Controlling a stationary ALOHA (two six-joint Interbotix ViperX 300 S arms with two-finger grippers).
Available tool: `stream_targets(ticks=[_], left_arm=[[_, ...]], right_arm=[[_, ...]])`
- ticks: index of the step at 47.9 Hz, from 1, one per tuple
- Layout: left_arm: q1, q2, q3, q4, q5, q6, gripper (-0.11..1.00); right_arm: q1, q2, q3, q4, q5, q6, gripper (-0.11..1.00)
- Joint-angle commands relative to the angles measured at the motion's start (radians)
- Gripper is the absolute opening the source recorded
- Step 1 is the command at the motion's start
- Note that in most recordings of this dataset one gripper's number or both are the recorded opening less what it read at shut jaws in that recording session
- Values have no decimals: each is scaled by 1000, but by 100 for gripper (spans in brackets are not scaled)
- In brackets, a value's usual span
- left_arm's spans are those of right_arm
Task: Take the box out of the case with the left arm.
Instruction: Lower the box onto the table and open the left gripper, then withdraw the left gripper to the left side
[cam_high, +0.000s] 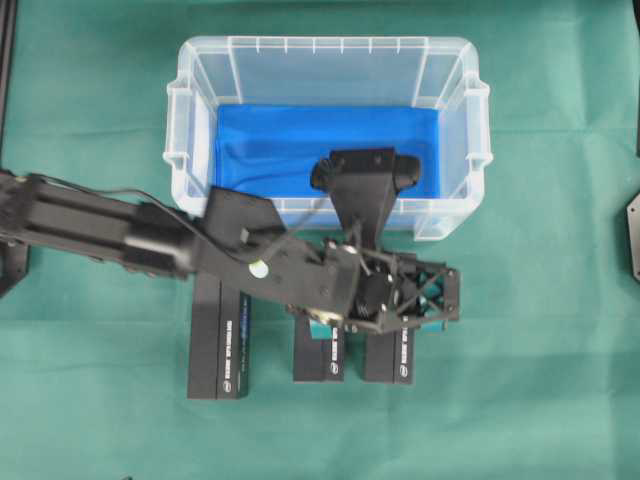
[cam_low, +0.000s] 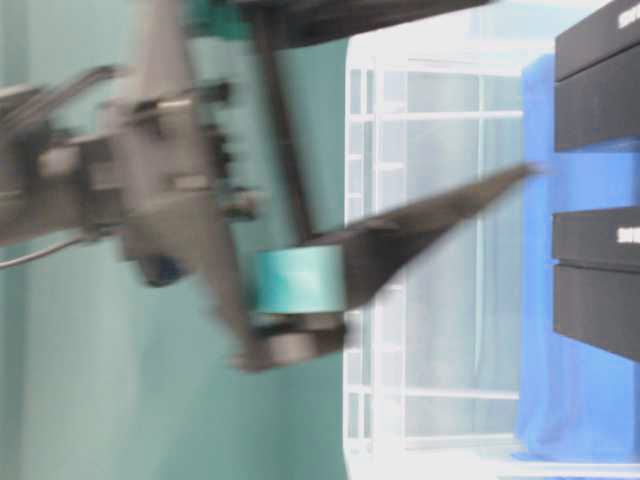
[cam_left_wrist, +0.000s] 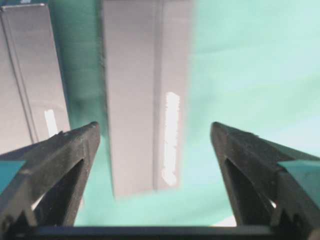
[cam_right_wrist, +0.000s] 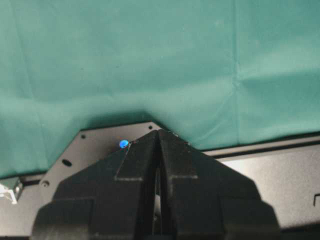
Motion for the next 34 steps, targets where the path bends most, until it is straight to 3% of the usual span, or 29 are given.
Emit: stream_targets(ticks=[1, 16, 34], left_arm=[[8, -48, -67, -5, 21, 29, 90], [21, -18, -250, -29, 192, 97, 90], [18, -17, -252, -35, 216, 117, 90]], right_arm=[[-2, 2, -12, -2, -5, -2, 0], [-3, 2, -12, -2, -5, -2, 0], [-2, 0, -12, -2, -5, -3, 0]])
